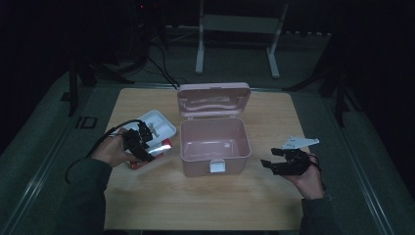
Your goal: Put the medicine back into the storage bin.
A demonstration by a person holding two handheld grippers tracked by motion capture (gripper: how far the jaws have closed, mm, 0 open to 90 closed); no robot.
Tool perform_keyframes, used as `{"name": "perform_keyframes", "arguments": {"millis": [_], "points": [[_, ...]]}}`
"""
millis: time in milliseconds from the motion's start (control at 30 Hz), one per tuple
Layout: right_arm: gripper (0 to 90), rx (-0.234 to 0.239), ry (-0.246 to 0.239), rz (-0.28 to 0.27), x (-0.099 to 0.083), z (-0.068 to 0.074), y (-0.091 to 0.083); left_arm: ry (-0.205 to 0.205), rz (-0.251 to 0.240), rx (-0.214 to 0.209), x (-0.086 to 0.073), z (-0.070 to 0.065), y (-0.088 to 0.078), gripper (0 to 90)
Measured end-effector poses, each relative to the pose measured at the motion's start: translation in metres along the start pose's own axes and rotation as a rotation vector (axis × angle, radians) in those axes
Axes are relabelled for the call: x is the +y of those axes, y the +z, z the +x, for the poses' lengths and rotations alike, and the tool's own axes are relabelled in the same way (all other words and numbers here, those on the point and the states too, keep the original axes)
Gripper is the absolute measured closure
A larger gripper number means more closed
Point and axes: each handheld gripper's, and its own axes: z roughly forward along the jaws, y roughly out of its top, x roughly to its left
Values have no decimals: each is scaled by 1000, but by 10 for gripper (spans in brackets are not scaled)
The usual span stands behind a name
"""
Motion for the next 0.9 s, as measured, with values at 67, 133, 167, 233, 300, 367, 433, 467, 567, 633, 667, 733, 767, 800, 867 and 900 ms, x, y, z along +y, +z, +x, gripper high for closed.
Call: {"name": "perform_keyframes", "arguments": {"millis": [67, 133, 167, 233, 300, 367, 433, 467, 567, 633, 667, 733, 767, 800, 867, 900], "points": [[348, 1, -1, 1, 0, 0, 0, 13, -19, 15, 0, -1, -15, 512], [348, 1, -1, 2, 0, 0, 1, 35, -28, 15, 1, -2, -28, 513], [348, 1, -2, 3, 0, 0, 1, 44, -36, 16, 2, -3, -34, 512], [348, 2, -1, 3, 0, 0, 1, 61, -40, 24, 6, -5, -45, 512], [348, 2, -1, 3, 0, 0, 1, 72, -50, 27, 10, -7, -55, 512], [348, 3, -1, 3, 0, 0, 1, 85, -60, 24, 16, -10, -64, 512], [348, 3, -1, 5, 0, -1, 1, 107, -65, 28, 22, -11, -72, 512], [348, 3, 0, 3, 0, -1, 1, 111, -65, 29, 24, -12, -74, 512], [348, 1, 2, 4, -1, -2, 0, 127, -69, 33, 32, -14, -81, 512], [348, 2, 4, 4, -1, -2, 1, 139, -68, 33, 37, -16, -85, 511], [348, 2, 5, 7, -1, -2, 1, 146, -70, 32, 40, -16, -86, 511], [347, 3, 4, 11, -2, -2, 2, 160, -76, 32, 46, -18, -89, 512], [347, 4, 2, 11, -2, -2, 2, 163, -81, 32, 49, -20, -90, 512], [347, 4, 4, 11, -2, -2, 3, 172, -80, 33, 52, -20, -91, 512], [347, 3, 2, 11, -2, -2, 3, 183, -79, 33, 59, -22, -92, 512], [348, 3, 3, 11, -2, -2, 3, 185, -83, 32, 63, -24, -92, 511]]}}
